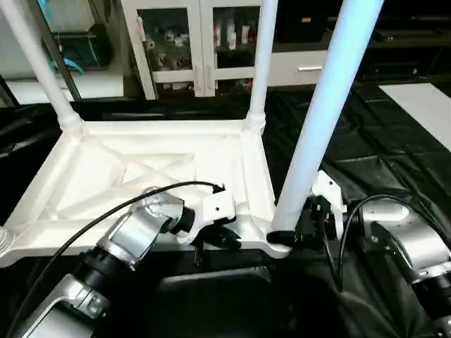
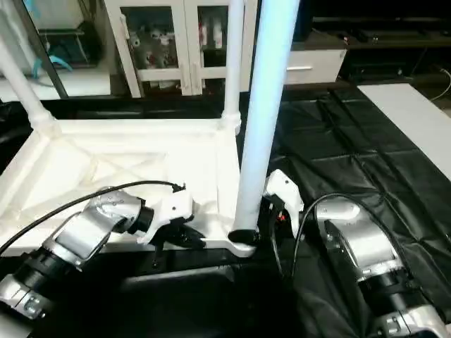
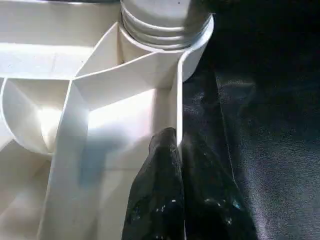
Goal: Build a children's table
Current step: Rotate leg to tighten
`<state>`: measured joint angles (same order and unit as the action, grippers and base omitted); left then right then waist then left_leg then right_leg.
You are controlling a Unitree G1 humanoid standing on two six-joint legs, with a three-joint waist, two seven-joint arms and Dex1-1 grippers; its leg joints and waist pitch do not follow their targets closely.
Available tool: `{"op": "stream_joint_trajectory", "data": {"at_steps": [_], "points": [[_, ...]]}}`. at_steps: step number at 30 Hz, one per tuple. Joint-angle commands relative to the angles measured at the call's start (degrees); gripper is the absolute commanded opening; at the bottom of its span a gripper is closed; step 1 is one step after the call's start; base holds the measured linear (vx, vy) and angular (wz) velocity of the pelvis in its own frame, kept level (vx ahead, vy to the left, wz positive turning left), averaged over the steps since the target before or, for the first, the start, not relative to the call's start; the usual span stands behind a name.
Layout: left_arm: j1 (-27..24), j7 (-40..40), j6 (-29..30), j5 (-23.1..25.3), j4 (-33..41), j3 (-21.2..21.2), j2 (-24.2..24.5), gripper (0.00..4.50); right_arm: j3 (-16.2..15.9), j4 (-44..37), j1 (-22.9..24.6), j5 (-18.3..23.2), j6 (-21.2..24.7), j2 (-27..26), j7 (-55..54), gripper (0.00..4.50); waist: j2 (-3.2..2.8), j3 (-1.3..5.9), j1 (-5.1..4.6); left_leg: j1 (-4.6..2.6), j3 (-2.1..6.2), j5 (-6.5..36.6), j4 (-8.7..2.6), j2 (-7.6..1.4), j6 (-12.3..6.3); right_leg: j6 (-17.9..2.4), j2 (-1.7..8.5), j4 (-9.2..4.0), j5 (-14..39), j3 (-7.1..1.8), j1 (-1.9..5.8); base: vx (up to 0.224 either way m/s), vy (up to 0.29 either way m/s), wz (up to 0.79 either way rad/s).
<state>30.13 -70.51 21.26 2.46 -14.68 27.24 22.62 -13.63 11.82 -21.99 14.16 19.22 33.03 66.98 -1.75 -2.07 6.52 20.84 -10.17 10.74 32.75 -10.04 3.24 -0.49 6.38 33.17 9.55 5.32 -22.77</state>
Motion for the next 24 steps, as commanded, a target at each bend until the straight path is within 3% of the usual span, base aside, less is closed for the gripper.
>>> {"op": "stream_joint_trajectory", "data": {"at_steps": [1,4,5,8,16,20,21,23,24], "points": [[-1.99,-1.58,1.4,1.74,-1.94,3.97,-0.07,0.0,-2.32,-0.24,-0.8,-1.87,-1.71,-0.02,0.86,4.42,0.72,3.25,0.05,-0.27,0.8,10.3,-3.61,-3.11,-3.74,-13.06,2.83,-2.89,9.85,-2.7,2.98,0.0,0.0,0.0],[-1.83,-1.13,2.26,1.51,-1.39,4.2,0.14,0.0,-2.54,0.85,-1.03,-2.48,-1.87,-0.51,1.11,4.42,0.81,3.2,0.13,-0.28,0.79,10.8,-3.61,-3.11,-3.97,-12.91,2.95,-3.08,11.69,-2.68,2.98,0.0,0.0,0.0],[-1.81,-1.04,2.38,1.5,-1.32,4.11,0.15,0.0,-2.72,1.04,-1.05,-2.48,-1.91,-0.56,1.39,4.17,0.74,3.19,0.16,-0.33,0.81,11.28,-3.64,-3.1,-3.85,-12.69,2.92,-3.2,12.59,-2.66,2.98,0.0,0.0,0.0],[-1.68,-0.81,2.45,1.53,-1.4,3.84,0.21,0.0,-3.35,1.74,-1.22,-2.95,-2.32,-0.61,1.62,4.06,0.79,3.15,0.08,-0.29,0.84,11.76,-3.71,-3.1,-3.68,-12.45,2.9,-3.27,13.35,-2.63,3.01,0.0,0.0,0.0],[-1.21,-0.73,2.37,1.7,-1.72,3.64,0.52,0.0,-3.62,3.87,-1.58,-3.85,-3.27,-2.04,1.73,3.27,0.68,3.28,0.09,-0.28,0.86,11.29,-3.58,-3.07,-3.89,-12.8,2.89,-3.11,12.28,-2.59,3.05,0.0,0.0,0.0],[-1.18,-0.64,2.49,1.75,-1.73,3.64,0.67,0.0,-3.97,4.46,-1.79,-3.87,-3.34,-2.29,1.61,3.0,0.61,2.98,-0.16,-0.39,0.92,14.12,-3.82,-3.01,-3.0,-11.82,2.89,-3.6,16.6,-2.58,2.93,0.0,0.0,0.0],[-1.28,-0.53,2.31,1.92,-1.97,3.74,0.73,0.0,-4.36,5.19,-1.94,-4.35,-3.62,-2.41,1.56,2.91,0.35,2.83,-0.26,-0.59,0.96,15.72,-3.98,-3.02,-2.52,-11.27,2.88,-3.89,18.59,-2.6,2.82,0.0,0.0,0.0],[-1.46,-0.44,2.08,2.04,-2.14,3.86,0.75,0.0,-4.53,5.69,-1.88,-4.74,-3.98,-2.58,1.56,2.76,0.91,2.68,-0.45,-0.77,1.02,17.69,-4.12,-2.98,-1.99,-10.28,2.93,-4.24,21.73,-2.59,2.82,0.0,0.0,0.0],[-1.54,-0.46,2.13,2.04,-2.07,3.91,0.75,0.0,-4.46,5.71,-1.77,-4.67,-3.83,-2.69,1.61,2.73,0.77,2.65,-0.42,-0.82,1.12,18.0,-4.14,-3.0,-1.82,-10.19,3.01,-4.18,22.26,-2.63,2.8,0.0,0.0,0.0]]}}
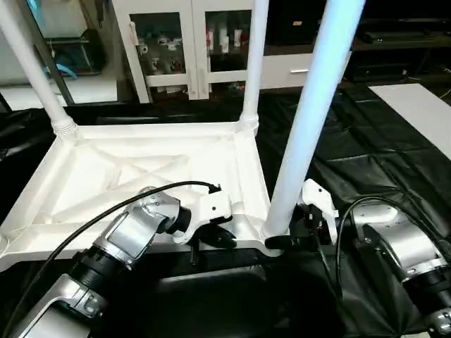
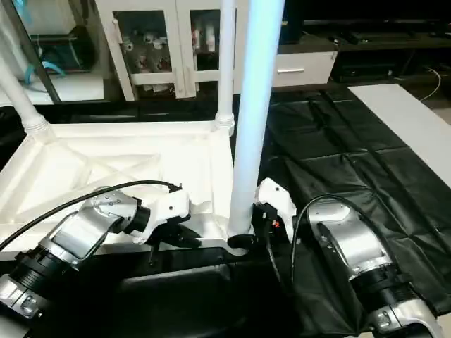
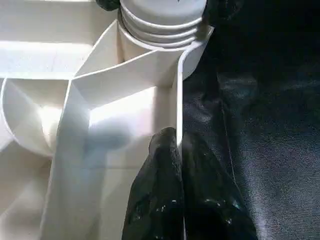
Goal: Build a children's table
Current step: Rotate leg to tighten
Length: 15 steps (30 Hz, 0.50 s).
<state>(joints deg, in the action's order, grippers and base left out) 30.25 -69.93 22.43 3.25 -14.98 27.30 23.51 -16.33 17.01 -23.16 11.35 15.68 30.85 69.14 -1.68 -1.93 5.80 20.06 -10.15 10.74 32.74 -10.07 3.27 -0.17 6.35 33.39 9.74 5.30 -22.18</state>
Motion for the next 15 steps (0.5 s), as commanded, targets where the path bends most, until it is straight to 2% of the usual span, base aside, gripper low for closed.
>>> {"op": "stream_joint_trajectory", "data": {"at_steps": [1,6,9,11,13,14,15], "points": [[-1.68,-1.14,1.13,1.23,-1.65,3.94,-0.09,0.0,-1.65,0.5,-0.5,-1.83,-0.04,-0.69,-0.46,2.7,0.81,2.51,0.29,-0.09,1.19,18.26,-4.29,-3.05,-1.73,-10.3,2.98,-4.36,22.6,-2.62,2.21,0.0,0.0,0.0],[-2.1,-0.31,1.81,1.05,-1.48,3.48,-0.16,0.0,-2.36,1.26,-0.2,-2.37,-0.32,-1.48,-0.13,2.65,0.98,2.66,0.29,0.04,1.14,16.69,-4.27,-3.08,-2.04,-11.04,3.01,-4.07,19.81,-2.7,2.28,0.0,0.0,0.0],[-2.84,2.71,2.05,0.84,-2.01,1.84,-1.64,0.0,-0.21,4.09,-0.5,-1.87,-0.83,-4.65,-5.08,2.65,1.12,2.4,0.05,0.03,1.12,18.25,-4.37,-3.02,-1.74,-10.65,3.14,-4.45,22.5,-2.69,2.17,0.0,0.0,0.0],[-2.74,3.32,2.41,0.6,-2.22,1.37,-2.17,0.0,0.4,4.85,-0.64,-1.84,-1.08,-5.47,-6.53,2.64,1.01,2.1,-0.46,-0.33,1.49,22.27,-4.55,-2.84,-0.47,-8.56,3.14,-5.2,29.08,-2.34,1.85,0.0,0.0,0.0],[-2.18,4.82,3.22,-0.36,-3.16,0.0,-3.88,0.0,2.69,7.32,-1.13,-1.2,-0.57,-8.27,-11.29,2.64,1.03,1.93,-0.94,-0.45,1.76,24.77,-4.62,-2.67,0.21,-6.46,3.19,-5.79,33.55,-2.0,1.68,-0.025,0.006,-0.05],[-1.78,5.78,3.37,-0.52,-3.95,-0.53,-4.69,0.0,3.57,8.36,-1.43,-1.24,-0.6,-9.48,-13.72,2.64,0.57,1.88,-1.25,-0.45,2.19,26.61,-4.73,-2.63,0.83,-5.06,3.27,-6.12,36.0,-1.6,1.76,-0.05,0.012,-0.09],[-1.34,7.14,3.52,-0.43,-4.91,-1.05,-5.49,0.0,4.28,9.08,-1.71,-1.23,-0.45,-10.54,-15.7,2.64,0.71,1.75,-1.51,-0.42,2.3,27.72,-4.8,-2.6,1.07,-4.31,3.15,-6.44,36.96,-1.37,1.72,-0.054,0.02,-0.15]]}}
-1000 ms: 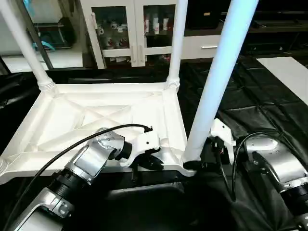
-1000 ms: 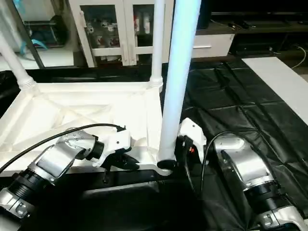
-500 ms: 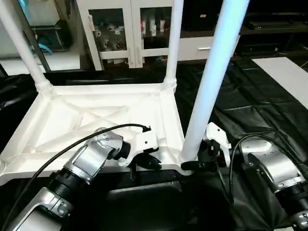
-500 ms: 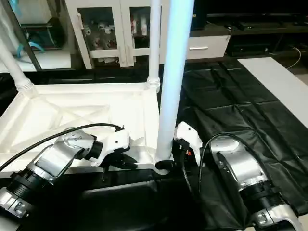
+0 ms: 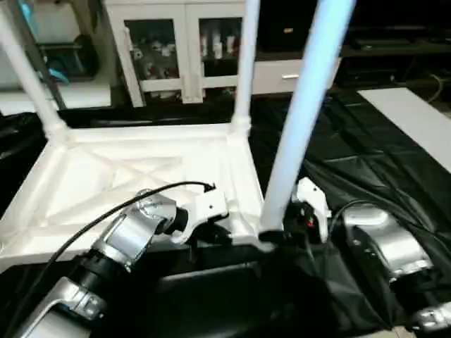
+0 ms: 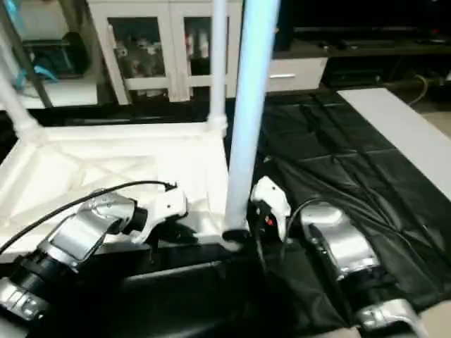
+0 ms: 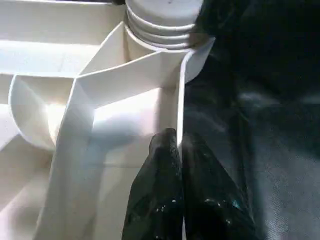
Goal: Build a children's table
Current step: Rotate leg to tighten
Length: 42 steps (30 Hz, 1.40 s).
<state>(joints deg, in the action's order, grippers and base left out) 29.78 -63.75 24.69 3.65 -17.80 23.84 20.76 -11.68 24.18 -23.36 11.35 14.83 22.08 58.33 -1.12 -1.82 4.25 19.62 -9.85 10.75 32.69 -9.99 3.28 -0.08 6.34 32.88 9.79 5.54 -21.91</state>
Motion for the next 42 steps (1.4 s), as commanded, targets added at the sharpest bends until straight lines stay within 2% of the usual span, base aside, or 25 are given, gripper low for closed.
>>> {"op": "stream_joint_trajectory", "data": {"at_steps": [1,3,7,8,9,10,11,12,13,14,15,16,17,18,19,20,21,27,29,32,33,34,36,39,42], "points": [[0.44,4.4,1.4,-0.33,-4.89,1.32,-4.7,0.0,1.28,3.47,-2.25,-1.27,0.66,-4.49,-10.04,2.64,0.12,1.53,-0.47,0.05,2.3,29.72,-4.79,-2.52,1.45,-3.05,3.06,-6.24,38.44,-1.16,1.48,-0.051,0.027,-0.15],[1.49,7.34,1.2,0.15,-7.18,0.37,-6.24,0.0,2.4,4.58,-2.83,-1.5,1.29,-6.43,-13.66,2.64,-0.22,1.58,-1.42,-0.98,2.53,32.39,-4.4,-2.16,1.86,-1.94,2.91,-7.26,39.81,-0.1,1.04,-0.025,0.014,-0.07],[3.99,14.1,1.72,0.82,-11.85,-1.92,-9.49,0.0,3.99,7.21,-3.97,-2.67,1.68,-10.16,-21.89,2.64,-2.08,0.86,-3.17,-0.98,3.82,44.67,-6.71,-3.73,2.53,-1.79,1.62,-6.77,31.81,2.57,2.79,-0.052,0.047,-0.09],[4.77,16.36,1.67,1.17,-13.28,-2.61,-10.43,0.0,4.58,8.33,-4.44,-3.13,1.69,-11.42,-24.98,2.64,-2.16,0.85,-3.08,-0.41,4.01,47.08,-7.58,-4.26,2.7,-2.1,1.37,-5.36,29.03,2.35,3.64,-0.053,0.041,-0.03],[5.46,18.21,1.51,1.46,-14.55,-3.22,-11.23,0.0,5.12,9.41,-4.9,-3.48,1.7,-12.53,-27.51,2.63,-2.93,0.59,-1.8,1.43,3.36,51.46,-10.67,-5.66,3.36,-4.17,0.76,0.46,21.24,1.03,5.15,-0.084,0.007,0.06],[7.01,22.58,1.06,2.35,-17.22,-4.34,-12.67,0.0,6.42,11.68,-5.95,-3.89,1.64,-14.86,-32.89,2.63,-2.33,0.23,-0.5,1.48,1.33,52.55,-12.49,-5.54,3.74,-5.22,-0.07,3.35,17.01,-0.37,4.32,-0.064,-0.06,0.2],[7.05,22.67,1.05,2.37,-17.28,-4.35,-12.7,0.0,6.45,11.75,-5.98,-3.9,1.64,-14.92,-33.05,2.63,1.21,0.34,-0.77,-3.49,0.37,42.24,-5.58,-1.54,2.94,-1.85,1.25,-5.02,38.99,-1.78,-1.09,-0.064,-0.06,0.2],[7.81,24.81,0.68,2.91,-18.52,-4.81,-13.29,0.0,7.34,13.25,-6.76,-4.12,1.51,-16.34,-36.8,2.63,2.33,-0.76,-0.78,-9.06,-0.19,30.53,3.81,1.63,2.96,0.46,3.66,-12.96,57.92,0.84,-6.89,0.03,-0.105,0.16],[8.69,27.48,-0.01,3.32,-20.04,-5.71,-14.09,0.0,8.63,15.33,-7.87,-4.36,1.21,-18.04,-41.47,2.63,2.23,-0.02,-0.99,-3.57,1.67,13.31,4.98,1.47,-0.79,0.6,8.9,-11.46,62.31,-1.89,-1.05,0.112,-0.006,-0.33],[9.08,28.54,-0.32,3.63,-20.74,-5.93,-14.42,0.0,9.43,16.38,-8.52,-4.6,0.9,-18.96,-44.42,2.63,-0.36,0.7,-0.01,-0.12,3.19,13.88,-0.56,-0.87,-0.18,1.27,7.8,-7.99,52.69,-0.42,3.77,0.096,0.011,-0.41],[9.57,30.38,-0.96,4.0,-21.76,-6.4,-14.77,0.0,11.23,17.78,-9.52,-4.68,0.58,-20.35,-49.66,2.63,-0.57,1.15,-0.97,-0.4,3.9,21.84,-3.39,-2.21,1.07,0.91,3.71,-6.15,36.83,1.34,2.83,0.058,0.064,-0.43],[9.71,30.77,-1.15,4.11,-22.04,-6.47,-14.85,0.0,11.61,18.13,-9.78,-4.72,0.54,-20.67,-50.75,2.63,-1.46,1.96,-1.17,-1.46,4.06,24.04,-3.66,-2.61,1.54,-0.99,3.39,-5.51,29.22,1.3,2.57,0.0,0.0,0.0],[10.1,31.67,-1.44,4.17,-22.8,-6.82,-14.97,0.0,12.77,19.3,-10.73,-5.13,0.16,-21.62,-55.13,2.63,-1.56,1.86,-1.4,-1.68,3.72,24.47,-4.28,-2.77,1.77,-5.0,3.12,-5.03,18.6,0.59,2.29,0.0,0.0,0.0],[10.22,32.05,-1.52,4.1,-23.05,-7.03,-15.04,0.0,13.19,19.66,-11.01,-5.22,-0.14,-21.92,-56.5,2.63,-1.44,1.64,-1.4,-1.5,3.58,24.66,-4.51,-2.67,1.68,-6.33,3.09,-4.92,16.81,0.45,2.25,0.0,0.0,0.0],[10.37,32.79,-1.7,4.22,-23.42,-7.17,-15.06,0.0,13.07,20.34,-11.53,-6.09,-0.79,-22.16,-58.38,2.63,-1.19,1.32,-1.56,-1.27,3.39,25.51,-4.69,-2.56,1.57,-6.73,2.99,-5.08,17.68,0.42,2.27,0.0,0.0,0.0],[10.79,33.53,-2.29,4.63,-24.46,-7.13,-15.05,0.0,13.63,21.28,-12.12,-6.88,-2.14,-22.73,-61.44,2.63,-0.86,0.84,-2.02,-1.57,2.97,29.59,-4.62,-2.07,1.07,-4.55,3.11,-6.24,27.73,0.96,2.01,0.0,0.0,0.0],[10.85,33.63,-2.39,4.7,-24.62,-7.12,-15.05,0.0,13.71,21.42,-12.2,-6.98,-2.33,-22.81,-61.84,2.63,-0.96,0.93,-2.08,-1.79,2.94,29.81,-4.47,-1.95,1.03,-3.77,3.35,-6.64,29.74,1.09,1.84,0.0,0.0,0.0],[11.47,32.92,-3.64,5.44,-25.88,-6.78,-14.5,0.0,14.94,22.67,-13.73,-4.72,-7.22,-24.47,-58.08,2.62,-1.14,0.79,-2.48,-1.55,2.88,30.86,-4.65,-2.17,0.46,-2.33,3.75,-7.22,31.31,1.19,1.6,0.0,0.0,0.0],[11.59,31.81,-3.56,5.23,-25.77,-6.48,-14.01,0.0,12.76,21.4,-13.17,-6.28,-9.24,-23.54,-55.07,2.62,-1.34,0.76,-2.42,-1.35,2.91,30.57,-4.76,-2.2,0.37,-2.36,3.75,-7.17,30.75,1.08,1.69,0.0,0.0,0.0],[11.35,29.94,-3.41,5.09,-25.38,-5.94,-12.67,0.0,10.1,16.61,-10.28,-7.33,-11.84,-21.51,-51.14,2.62,-1.96,1.03,-2.14,-1.21,2.68,28.17,-4.76,-2.28,0.32,-4.37,3.88,-6.63,27.07,0.38,1.75,0.0,0.0,0.0],[11.35,29.94,-3.41,5.09,-25.38,-5.94,-12.67,0.0,10.1,16.61,-10.28,-7.33,-11.84,-21.51,-51.14,2.97,-1.61,1.09,-2.07,-1.05,2.53,26.8,-4.74,-2.28,0.0,-5.06,3.83,-6.51,25.61,0.19,1.86,0.0,0.0,0.0],[11.14,29.54,-3.45,5.12,-25.05,-5.84,-12.33,0.0,9.8,14.74,-9.24,-7.27,-11.24,-20.75,-50.47,3.32,-2.02,1.3,-1.67,-1.01,2.3,23.98,-4.67,-2.35,-0.27,-6.99,3.9,-5.89,22.56,-0.26,1.83,0.0,0.0,0.0],[10.49,28.11,-3.32,5.02,-24.19,-5.53,-11.68,0.0,8.75,10.46,-6.9,-6.93,-9.62,-18.8,-47.38,3.35,-1.7,1.53,-1.45,-0.63,1.92,19.96,-4.57,-2.53,-0.71,-9.27,3.52,-5.08,17.53,-0.62,2.04,0.0,0.0,0.0],[9.63,25.44,-3.35,4.9,-22.88,-4.8,-10.71,0.0,8.54,5.22,-4.62,-5.55,-6.49,-16.0,-41.79,3.61,-1.04,1.72,-1.38,-0.21,1.46,17.59,-4.45,-2.51,-1.94,-9.66,3.35,-4.82,20.09,-1.41,2.03,0.0,0.0,0.0],[8.72,21.65,-4.16,4.57,-21.68,-3.53,-9.74,0.0,7.4,2.27,-3.48,-4.79,-4.02,-12.82,-36.33,3.79,-0.68,2.27,-1.23,0.38,1.09,10.84,-3.58,-2.35,-3.65,-11.51,3.33,-4.09,14.9,-1.8,1.91,0.051,-0.037,0.03]]}}
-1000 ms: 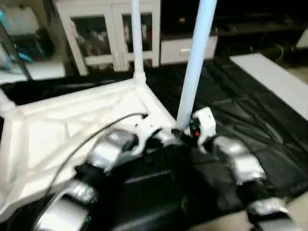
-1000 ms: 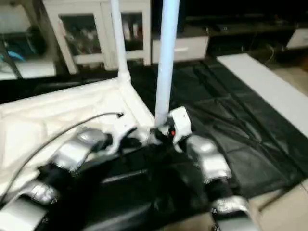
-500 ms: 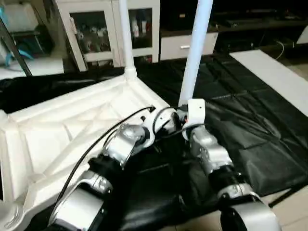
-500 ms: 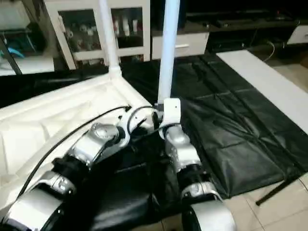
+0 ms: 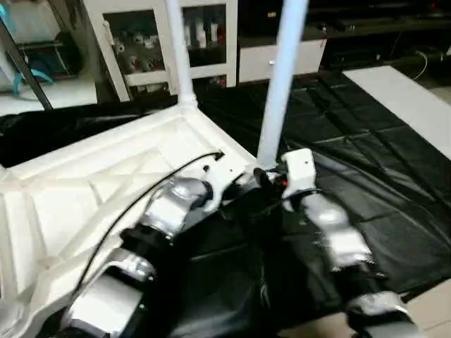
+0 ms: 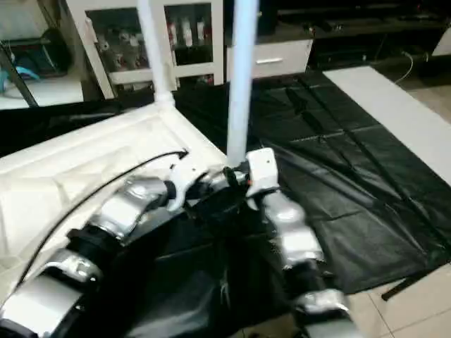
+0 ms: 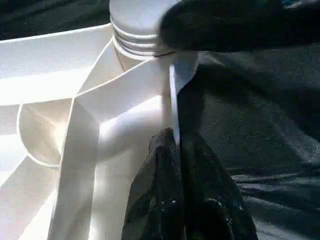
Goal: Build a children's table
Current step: Rotate leg to tighten
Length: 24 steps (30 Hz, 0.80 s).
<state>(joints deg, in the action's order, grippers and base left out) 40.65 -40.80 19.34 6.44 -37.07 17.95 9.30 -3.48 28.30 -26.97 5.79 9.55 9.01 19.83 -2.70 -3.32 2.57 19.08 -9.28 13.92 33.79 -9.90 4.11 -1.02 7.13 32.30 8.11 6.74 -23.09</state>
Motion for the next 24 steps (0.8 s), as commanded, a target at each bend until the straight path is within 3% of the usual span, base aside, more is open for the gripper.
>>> {"op": "stream_joint_trajectory", "data": {"at_steps": [1,3,6,11,13,14,17,20,21,24], "points": [[-2.81,-3.79,1.33,1.43,-1.44,3.13,2.29,0.0,-1.41,-3.33,0.6,1.21,2.64,2.42,5.4,3.9,1.31,3.69,0.67,0.83,0.14,6.31,-4.4,-2.37,-5.49,-11.55,2.49,-3.39,15.55,-3.1,2.92,0.058,-0.045,0.07],[-4.09,-8.54,1.16,1.17,0.67,5.15,3.8,0.0,-2.5,-5.77,1.01,1.79,4.45,6.45,10.94,4.13,1.07,3.83,0.98,1.34,0.17,3.88,-4.07,-2.47,-6.71,-12.46,2.62,-2.66,14.16,-3.18,3.27,0.059,-0.042,0.05],[-5.64,-14.28,2.81,0.45,4.24,7.57,5.88,0.0,-4.37,-9.3,1.32,2.15,6.92,11.98,19.39,4.41,0.47,3.98,1.45,1.37,0.12,1.04,-3.66,-2.66,-7.55,-13.91,2.38,-1.69,9.31,-3.1,3.47,0.038,-0.02,-0.01],[-6.86,-22.25,2.58,0.3,8.66,10.97,8.52,0.0,-6.46,-14.87,3.39,7.35,8.56,16.87,33.25,4.47,0.22,4.14,2.54,0.66,-0.22,0.54,-3.41,-3.07,-8.33,-15.47,2.1,-1.38,6.5,-3.2,3.24,0.0,0.0,0.0],[-6.94,-23.54,3.01,0.26,9.44,11.6,8.93,0.0,-7.36,-15.79,4.01,7.98,8.72,18.11,35.89,4.47,0.42,4.07,2.75,0.63,-0.27,1.84,-3.56,-3.18,-7.84,-15.29,2.07,-1.56,8.02,-3.15,3.27,0.0,0.0,0.0],[-7.17,-25.42,3.11,0.16,10.85,12.46,9.57,0.0,-9.09,-16.66,4.77,7.86,8.74,19.94,39.24,4.47,0.34,3.92,3.04,0.36,-0.33,3.87,-3.82,-3.36,-6.4,-14.77,2.16,-1.86,10.76,-3.31,3.1,0.0,0.0,0.0],[-7.75,-26.94,4.37,-0.37,13.56,13.32,10.34,0.0,-10.46,-17.45,5.23,8.07,9.6,20.98,42.6,4.47,0.43,3.82,3.18,0.17,-0.45,5.73,-4.08,-3.37,-4.58,-14.0,2.04,-2.03,12.9,-3.61,3.04,0.0,0.0,0.0],[-8.13,-27.41,4.92,-0.44,14.7,13.64,10.68,0.0,-10.97,-17.08,5.02,7.06,9.52,21.31,43.32,4.47,0.62,3.95,3.04,0.34,-0.39,5.11,-4.11,-3.25,-4.04,-13.75,1.96,-1.86,12.17,-3.79,3.11,0.0,0.0,0.0],[-8.33,-27.53,5.06,-0.44,15.06,13.73,10.77,0.0,-11.01,-16.82,4.93,6.86,9.43,21.32,43.46,4.47,1.02,3.97,3.01,0.39,-0.44,4.94,-4.08,-3.22,-4.12,-13.7,1.93,-1.89,11.95,-3.83,3.15,0.0,0.0,0.0],[-9.06,-28.74,5.58,-0.45,16.64,13.94,11.54,0.0,-11.11,-15.34,3.74,6.99,9.64,21.39,44.3,4.47,0.75,4.13,3.04,0.51,-0.4,3.92,-3.96,-3.06,-4.5,-13.72,1.95,-1.69,11.33,-3.88,3.24,0.0,0.0,0.0]]}}
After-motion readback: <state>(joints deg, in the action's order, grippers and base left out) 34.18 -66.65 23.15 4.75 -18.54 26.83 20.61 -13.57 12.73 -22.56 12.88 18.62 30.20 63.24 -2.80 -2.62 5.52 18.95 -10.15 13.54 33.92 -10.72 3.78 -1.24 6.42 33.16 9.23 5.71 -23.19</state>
